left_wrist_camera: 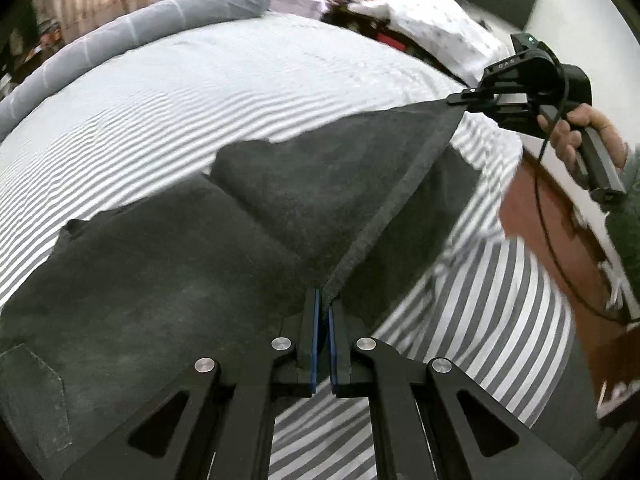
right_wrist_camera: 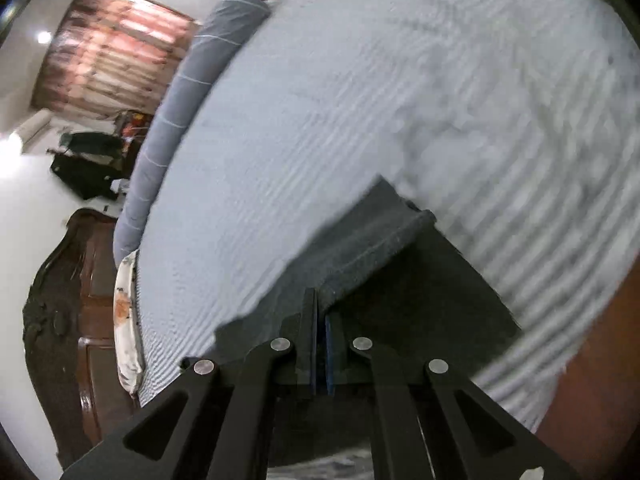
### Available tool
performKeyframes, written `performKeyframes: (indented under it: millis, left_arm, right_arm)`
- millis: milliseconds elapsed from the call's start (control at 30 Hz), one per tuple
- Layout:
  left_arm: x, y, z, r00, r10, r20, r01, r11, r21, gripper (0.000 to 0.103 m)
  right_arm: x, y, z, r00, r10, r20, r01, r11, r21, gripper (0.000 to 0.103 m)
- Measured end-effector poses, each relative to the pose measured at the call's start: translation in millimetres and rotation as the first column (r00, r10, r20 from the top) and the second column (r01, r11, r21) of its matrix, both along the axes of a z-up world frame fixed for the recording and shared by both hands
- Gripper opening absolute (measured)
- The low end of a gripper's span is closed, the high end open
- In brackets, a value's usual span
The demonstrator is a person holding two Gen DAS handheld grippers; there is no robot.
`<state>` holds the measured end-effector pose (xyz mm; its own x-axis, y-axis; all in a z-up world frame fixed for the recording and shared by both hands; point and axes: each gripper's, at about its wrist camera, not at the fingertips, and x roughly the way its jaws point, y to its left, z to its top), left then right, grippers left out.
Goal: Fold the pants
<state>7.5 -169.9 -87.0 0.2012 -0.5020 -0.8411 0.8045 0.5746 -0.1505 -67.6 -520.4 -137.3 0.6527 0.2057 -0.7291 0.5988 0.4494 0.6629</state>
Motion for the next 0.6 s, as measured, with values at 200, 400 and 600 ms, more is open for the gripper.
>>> performKeyframes:
  millis: [200,400,600]
  left_arm:
    - [-12,-5,-23,0.999,-0.052,-0.006,0.053,0.997,0.052,0.004]
    - [-13,-5,-34,0.996,-0.076,-0.034,0.079,0.995,0.065,0.004]
    - [-13,-7,-51,0.995,-0.075,-0.065,0.081,0.993,0.088,0.004]
  right_arm:
    - [-41,2,-42,0.996,-0.053,-0.069,0.056,0.998,0.04,0.004]
    - [-60,8,-62,0.991,-0.062,-0.117,0.066,0.997,0.027,0.004]
    - [-60,9,-80,0.984,-0.06,-0.165,0.066,0.997,0.027,0.004]
